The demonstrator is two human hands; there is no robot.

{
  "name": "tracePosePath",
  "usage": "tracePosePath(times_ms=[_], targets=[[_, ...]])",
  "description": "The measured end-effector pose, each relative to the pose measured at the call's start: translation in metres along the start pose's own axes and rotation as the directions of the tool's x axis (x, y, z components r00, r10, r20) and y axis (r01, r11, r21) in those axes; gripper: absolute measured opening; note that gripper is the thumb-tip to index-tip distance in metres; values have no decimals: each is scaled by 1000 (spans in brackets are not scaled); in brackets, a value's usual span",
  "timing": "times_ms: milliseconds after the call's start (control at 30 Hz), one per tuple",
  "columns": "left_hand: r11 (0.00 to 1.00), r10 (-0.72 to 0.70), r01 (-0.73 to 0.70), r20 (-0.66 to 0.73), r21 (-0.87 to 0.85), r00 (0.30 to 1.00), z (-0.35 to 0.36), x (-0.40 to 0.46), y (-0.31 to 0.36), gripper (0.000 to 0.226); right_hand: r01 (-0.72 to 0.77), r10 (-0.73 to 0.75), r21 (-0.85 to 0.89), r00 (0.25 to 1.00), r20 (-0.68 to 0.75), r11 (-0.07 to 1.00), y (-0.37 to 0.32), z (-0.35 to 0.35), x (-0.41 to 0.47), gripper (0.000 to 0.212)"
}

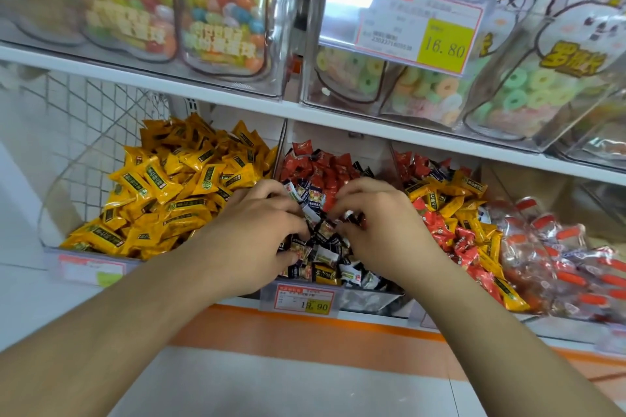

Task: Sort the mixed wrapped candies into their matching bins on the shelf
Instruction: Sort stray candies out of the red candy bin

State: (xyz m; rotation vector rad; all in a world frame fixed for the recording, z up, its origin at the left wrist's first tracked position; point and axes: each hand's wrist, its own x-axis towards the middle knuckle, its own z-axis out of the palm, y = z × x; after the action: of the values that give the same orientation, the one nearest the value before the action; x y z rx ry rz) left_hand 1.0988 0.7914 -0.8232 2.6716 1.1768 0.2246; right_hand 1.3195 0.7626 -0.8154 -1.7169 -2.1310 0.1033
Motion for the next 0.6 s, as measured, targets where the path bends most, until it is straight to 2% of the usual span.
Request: tracePosePath(times_ms=[100, 167, 233, 400, 600], targets=[[1000, 5, -5, -11, 5, 1000, 2, 0, -2, 42, -109, 56, 172, 955, 290, 979, -12, -7, -12, 17], [1000, 5, -5, -17, 8, 1000, 3, 1, -2, 44, -121, 66, 113, 915, 398, 986, -15, -3, -16, 20], [1000, 4, -4, -22, 4, 1000, 4, 2, -1, 44, -138, 108, 44, 906, 409, 990, -14, 1, -17, 21], [1000, -2, 2, -20, -13, 1000, 5, 2, -1, 43, -185, 186, -45, 883, 431, 982, -14, 2, -13, 7], [1000, 0, 0, -14, -1, 1000, 5, 2, -2, 42, -221, 246, -108, 866, 436, 969, -16, 7, -6, 7]])
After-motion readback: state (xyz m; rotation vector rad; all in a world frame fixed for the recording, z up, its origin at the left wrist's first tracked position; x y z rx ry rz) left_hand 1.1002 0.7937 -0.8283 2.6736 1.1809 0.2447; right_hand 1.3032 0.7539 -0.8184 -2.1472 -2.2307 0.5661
